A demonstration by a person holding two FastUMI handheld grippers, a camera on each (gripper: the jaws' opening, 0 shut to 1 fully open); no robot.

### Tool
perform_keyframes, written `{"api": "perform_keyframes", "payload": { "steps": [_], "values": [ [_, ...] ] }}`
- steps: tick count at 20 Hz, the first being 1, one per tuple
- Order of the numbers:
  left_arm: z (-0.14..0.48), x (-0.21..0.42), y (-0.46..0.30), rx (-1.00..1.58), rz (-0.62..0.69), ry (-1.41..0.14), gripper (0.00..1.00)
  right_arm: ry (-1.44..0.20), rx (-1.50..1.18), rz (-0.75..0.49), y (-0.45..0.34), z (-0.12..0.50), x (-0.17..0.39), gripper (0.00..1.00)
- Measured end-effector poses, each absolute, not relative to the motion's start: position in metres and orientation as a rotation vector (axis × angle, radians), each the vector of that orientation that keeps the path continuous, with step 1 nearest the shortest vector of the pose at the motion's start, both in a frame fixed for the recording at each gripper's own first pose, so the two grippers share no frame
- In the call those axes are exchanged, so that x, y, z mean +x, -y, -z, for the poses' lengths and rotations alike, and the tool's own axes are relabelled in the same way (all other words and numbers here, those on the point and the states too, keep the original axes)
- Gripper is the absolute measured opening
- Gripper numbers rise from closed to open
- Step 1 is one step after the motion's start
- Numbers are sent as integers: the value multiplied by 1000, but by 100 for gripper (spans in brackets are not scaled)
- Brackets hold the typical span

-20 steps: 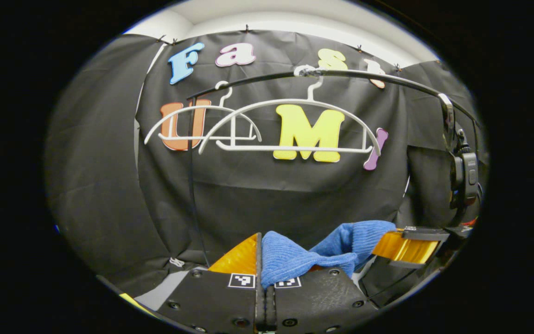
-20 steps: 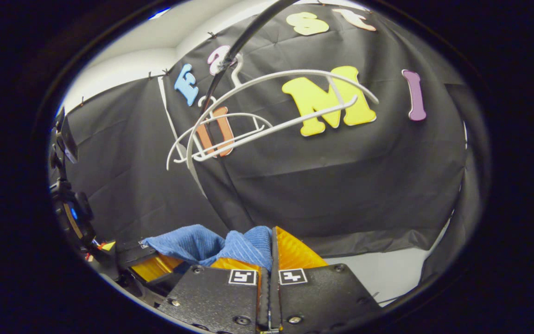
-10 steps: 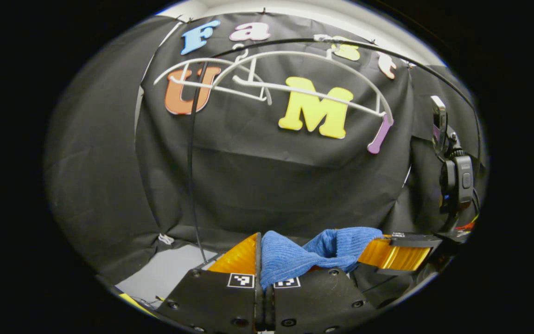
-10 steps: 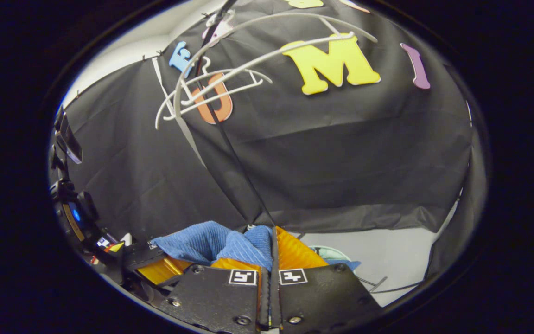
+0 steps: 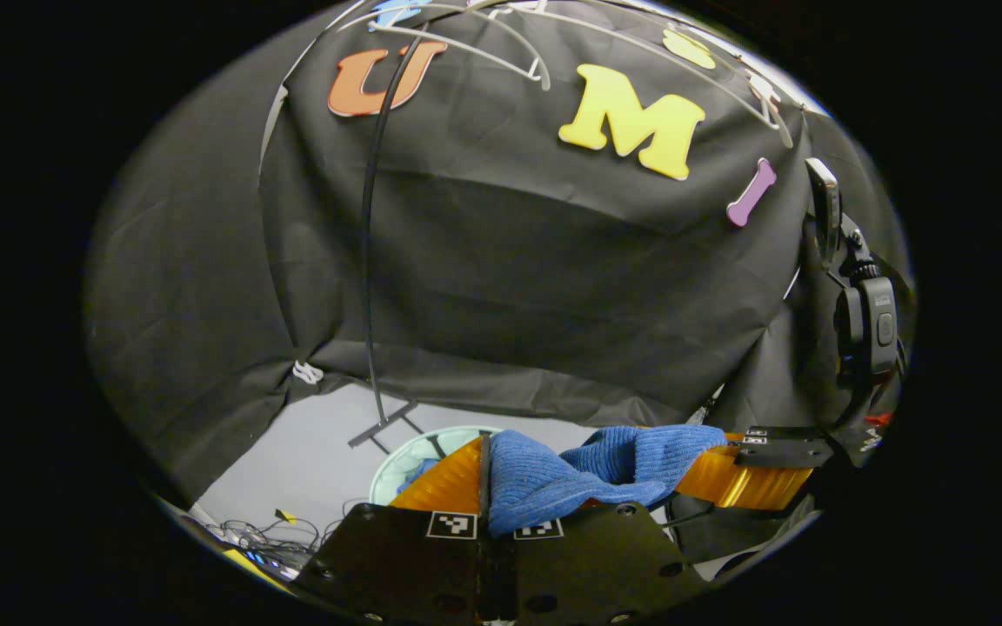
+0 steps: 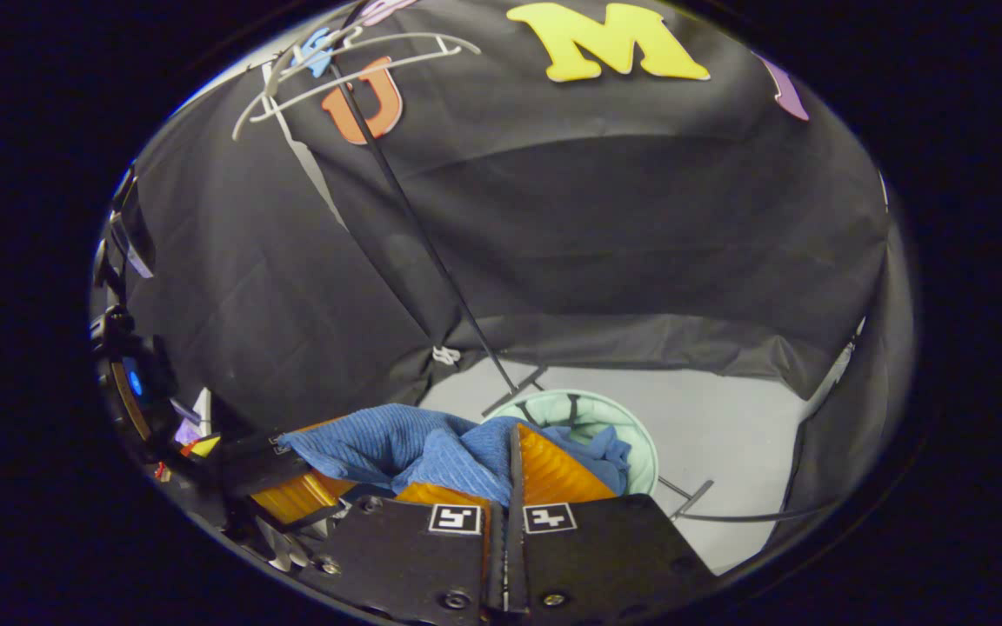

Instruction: Grasp the clothes on the hanger with both hands and then place them into the laundry hamper below.

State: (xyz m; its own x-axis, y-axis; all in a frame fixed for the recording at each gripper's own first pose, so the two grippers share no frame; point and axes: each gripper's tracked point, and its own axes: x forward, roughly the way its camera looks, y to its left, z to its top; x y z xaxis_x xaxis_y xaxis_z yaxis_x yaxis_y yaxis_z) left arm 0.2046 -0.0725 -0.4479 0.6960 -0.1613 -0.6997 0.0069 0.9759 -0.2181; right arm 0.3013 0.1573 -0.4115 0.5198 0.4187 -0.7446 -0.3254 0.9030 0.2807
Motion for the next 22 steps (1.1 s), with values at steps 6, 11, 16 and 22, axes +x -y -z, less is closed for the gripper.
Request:
{"api": "perform_keyframes", "payload": {
  "steps": [6,11,16,22],
  "values": [
    [501,192,67,-211,71,-955,7,-1071,72,-390,-164,472,300,6],
    [530,175,55,-160,39,-1042,7,-1134,9,-335,-154,497,292,7],
    [525,168,64,-161,74,-1054,19,-1108,-1,-311,-146,492,295,20],
    [511,178,55,-97,55,-994,100,-1058,19,-260,-139,479,299,68]
  ]
}}
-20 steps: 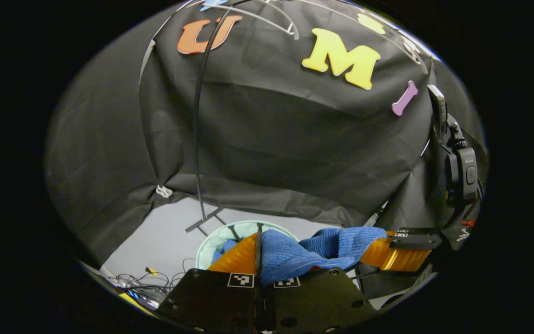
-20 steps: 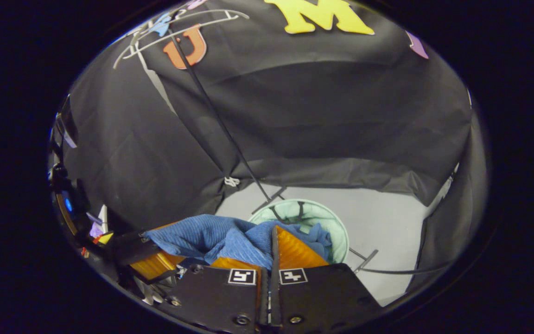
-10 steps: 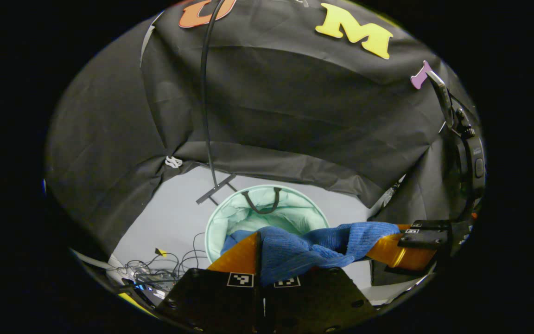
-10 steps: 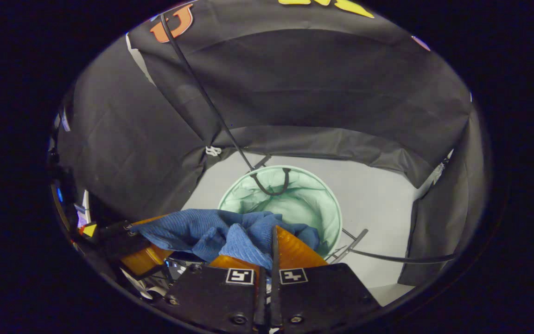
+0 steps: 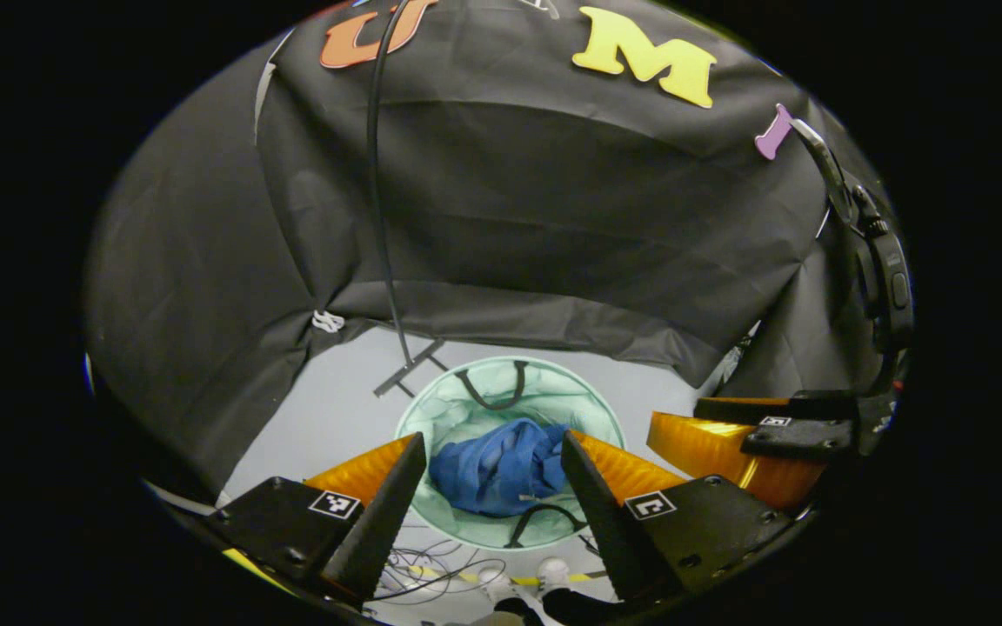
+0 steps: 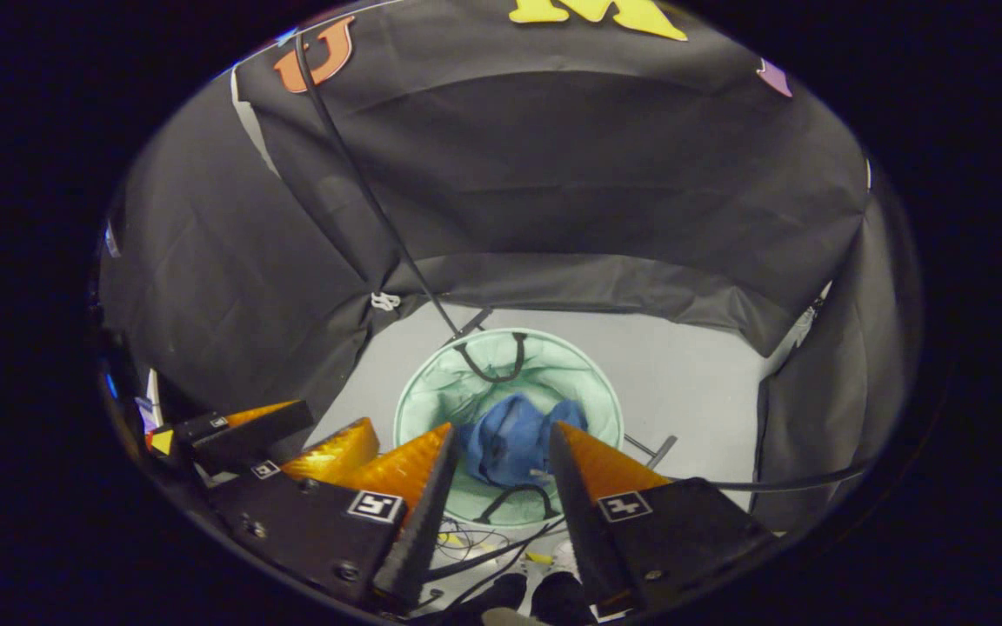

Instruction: Grasp the clothes on the hanger with both hands and then place them into the laundry hamper below.

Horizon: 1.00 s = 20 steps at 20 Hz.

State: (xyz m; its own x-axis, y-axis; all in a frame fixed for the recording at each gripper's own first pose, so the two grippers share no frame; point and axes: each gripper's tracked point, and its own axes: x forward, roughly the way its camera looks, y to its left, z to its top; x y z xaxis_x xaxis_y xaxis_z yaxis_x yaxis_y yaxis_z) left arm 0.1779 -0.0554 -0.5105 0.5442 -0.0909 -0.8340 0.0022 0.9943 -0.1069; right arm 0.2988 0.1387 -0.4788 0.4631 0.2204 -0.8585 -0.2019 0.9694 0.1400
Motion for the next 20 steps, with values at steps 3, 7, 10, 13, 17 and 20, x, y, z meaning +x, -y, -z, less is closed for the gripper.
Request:
{"api": "perform_keyframes", "payload": {
  "steps": [3,7,10,13,17,20],
  "values": [
    [497,170,56,-92,64,-969,95,-1034,11,-255,-134,469,290,76],
    [468,168,62,-73,70,-900,95,-925,-44,-272,-133,436,287,76],
    [433,164,62,-52,82,-821,95,-832,-41,-282,-138,402,277,76],
    [394,160,64,-16,110,-729,95,-736,-42,-280,-133,369,268,77],
    [330,156,72,10,141,-601,94,-601,-26,-251,-120,313,255,77],
    [287,150,80,-7,147,-523,95,-516,-22,-239,-103,269,237,89]
  ]
}}
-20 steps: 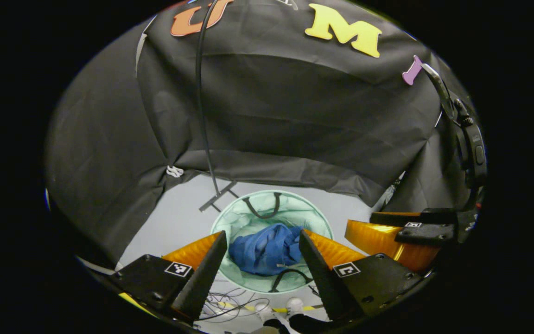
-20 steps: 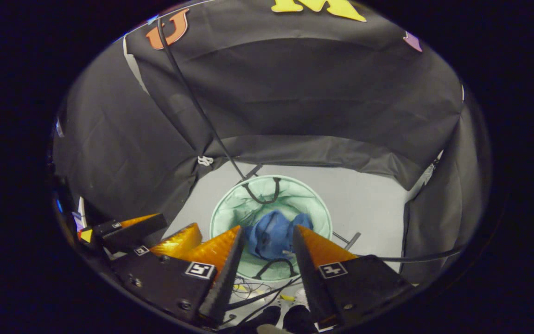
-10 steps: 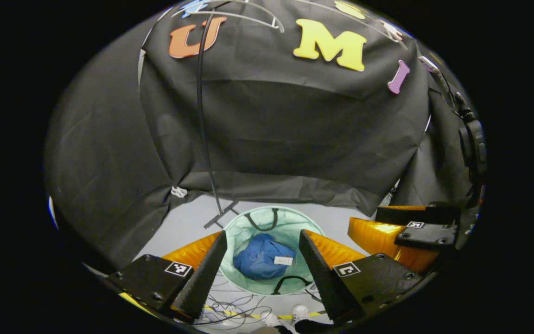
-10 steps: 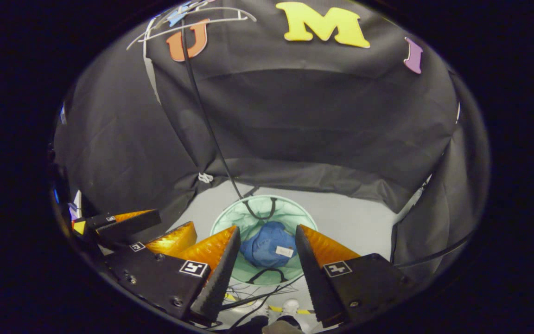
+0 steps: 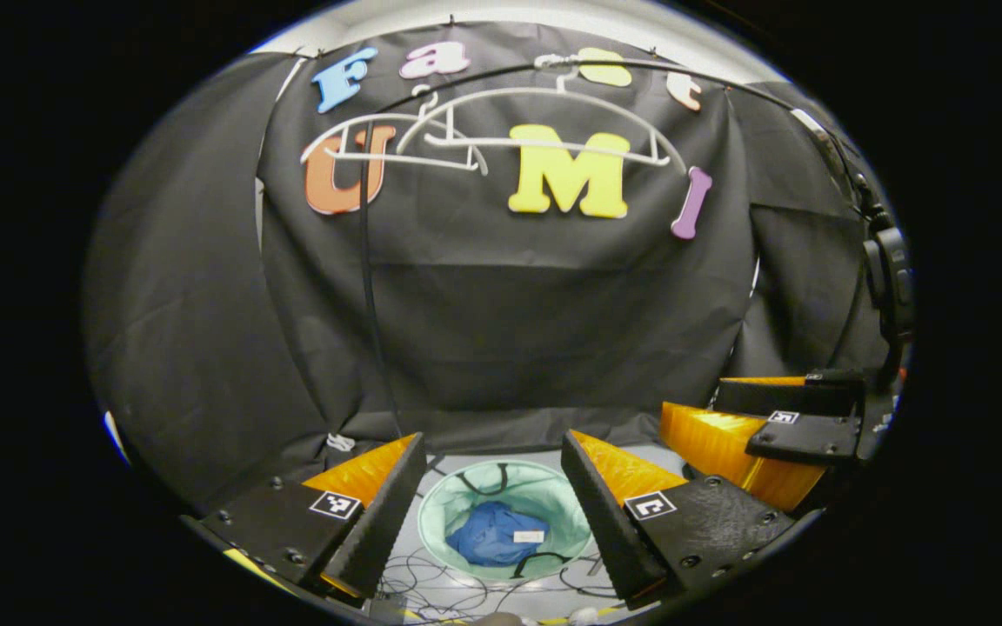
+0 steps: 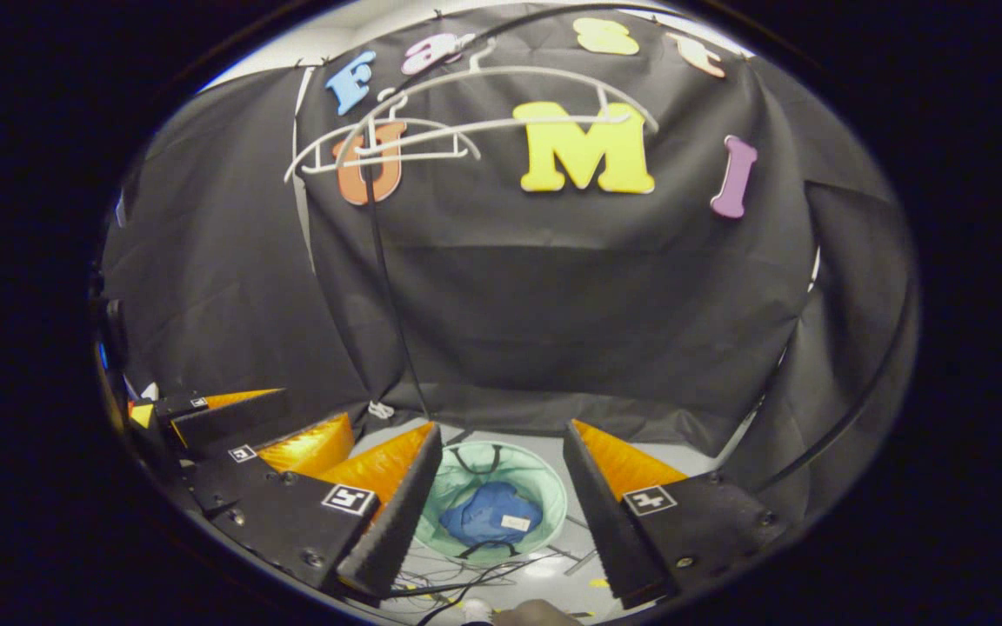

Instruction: Grasp the clothes on the hanger with both hands and then place them into the laundry hamper below.

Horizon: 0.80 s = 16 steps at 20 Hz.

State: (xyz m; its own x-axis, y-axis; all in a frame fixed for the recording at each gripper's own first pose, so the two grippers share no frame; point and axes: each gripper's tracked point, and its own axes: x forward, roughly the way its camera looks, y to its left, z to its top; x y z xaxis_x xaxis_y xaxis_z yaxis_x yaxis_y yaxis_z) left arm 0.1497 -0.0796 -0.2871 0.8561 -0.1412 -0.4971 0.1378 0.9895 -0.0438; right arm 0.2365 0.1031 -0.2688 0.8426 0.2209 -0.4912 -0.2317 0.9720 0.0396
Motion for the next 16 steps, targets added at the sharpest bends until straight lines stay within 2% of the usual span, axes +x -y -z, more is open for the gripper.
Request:
{"api": "perform_keyframes", "payload": {
  "steps": [1,6,8,9,10,16],
  "values": [
    [273,147,80,-6,150,-494,95,-483,-21,-236,-98,252,230,93],
    [202,131,90,-3,144,-363,95,-314,-16,-232,-65,162,189,93],
    [168,111,95,-12,131,-314,95,-249,-3,-245,-46,132,165,100],
    [154,98,99,-12,125,-295,95,-224,2,-252,-38,116,152,100],
    [138,86,103,-6,114,-274,87,-194,3,-264,-31,102,141,98],
    [78,12,109,34,52,-206,87,-64,21,-285,27,27,49,100]
  ]
}}
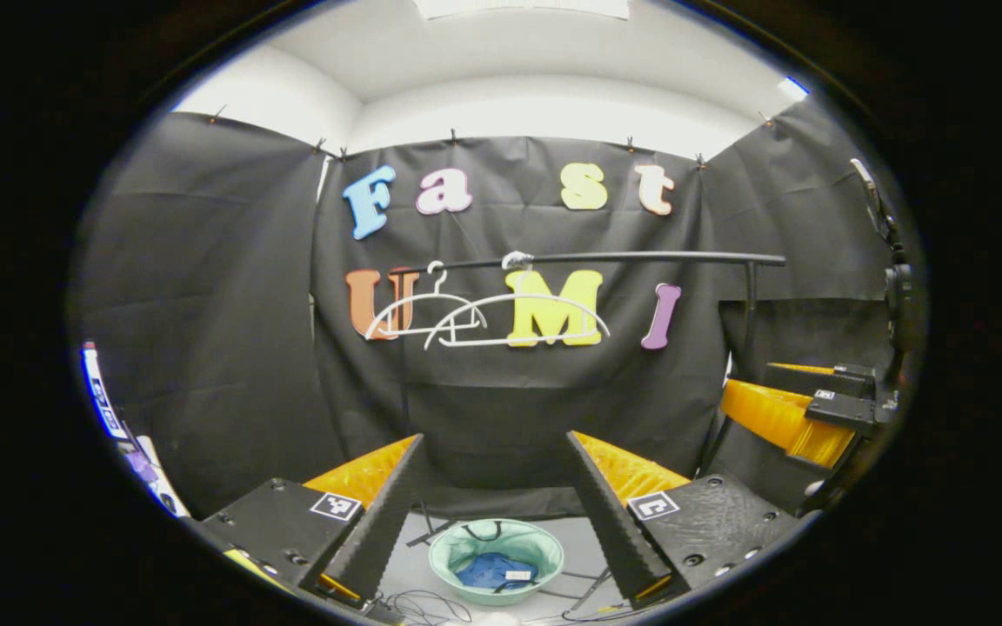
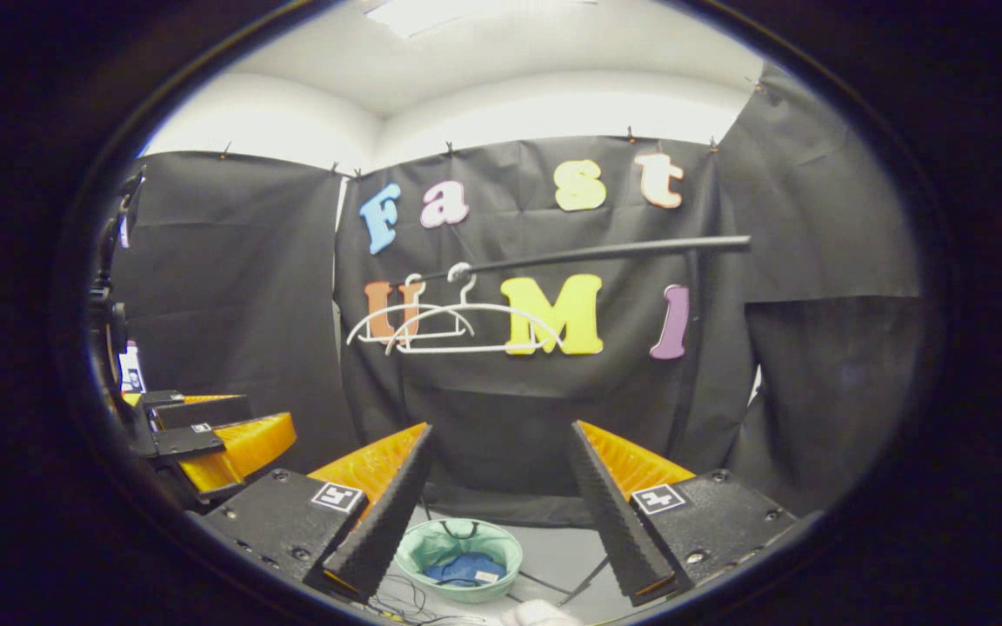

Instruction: Grasp the clothes on the hanger with both hands and then place them into the laundry hamper below.

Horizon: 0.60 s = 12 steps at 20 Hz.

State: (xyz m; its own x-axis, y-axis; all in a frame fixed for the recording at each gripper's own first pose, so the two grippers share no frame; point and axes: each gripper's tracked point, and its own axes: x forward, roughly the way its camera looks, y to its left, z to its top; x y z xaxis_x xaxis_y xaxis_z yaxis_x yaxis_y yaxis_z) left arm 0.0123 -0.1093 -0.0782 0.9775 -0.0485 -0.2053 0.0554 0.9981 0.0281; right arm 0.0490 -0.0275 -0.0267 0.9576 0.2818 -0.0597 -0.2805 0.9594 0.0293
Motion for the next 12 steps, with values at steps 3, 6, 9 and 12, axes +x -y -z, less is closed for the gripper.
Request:
{"api": "perform_keyframes", "payload": {
  "steps": [3,6,9,12],
  "values": [
    [53,-18,105,71,29,-177,87,-17,56,-303,40,2,11,100],
    [30,-47,91,86,5,-142,87,10,57,-295,50,-11,-16,97],
    [18,-74,71,70,-10,-137,87,12,55,-274,56,-10,-47,97],
    [18,-91,42,74,-38,-146,87,14,65,-254,48,-4,-67,97]
  ]
}}
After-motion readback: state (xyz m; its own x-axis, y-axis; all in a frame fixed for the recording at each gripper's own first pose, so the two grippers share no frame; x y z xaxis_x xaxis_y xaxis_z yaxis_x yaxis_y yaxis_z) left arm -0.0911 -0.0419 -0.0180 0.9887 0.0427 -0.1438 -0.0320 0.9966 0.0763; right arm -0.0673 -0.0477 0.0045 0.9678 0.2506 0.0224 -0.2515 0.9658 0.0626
